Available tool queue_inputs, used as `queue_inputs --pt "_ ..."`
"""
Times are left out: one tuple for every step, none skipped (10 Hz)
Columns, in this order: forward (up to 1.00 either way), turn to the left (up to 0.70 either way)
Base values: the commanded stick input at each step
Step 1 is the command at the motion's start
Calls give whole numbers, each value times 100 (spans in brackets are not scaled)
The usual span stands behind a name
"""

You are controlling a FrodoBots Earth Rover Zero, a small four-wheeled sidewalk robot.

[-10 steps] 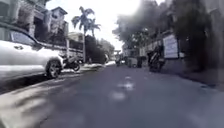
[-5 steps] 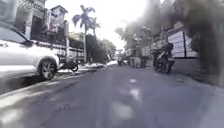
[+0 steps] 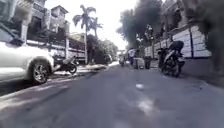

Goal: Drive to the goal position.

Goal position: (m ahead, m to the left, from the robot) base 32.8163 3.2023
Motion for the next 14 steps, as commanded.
queue_inputs --pt "100 -1" --pt "100 0" --pt "100 0" --pt "100 0" --pt "100 0" --pt "100 0" --pt "100 0" --pt "100 0" --pt "100 0" --pt "100 0" --pt "100 0" --pt "100 0" --pt "100 0" --pt "100 -1"
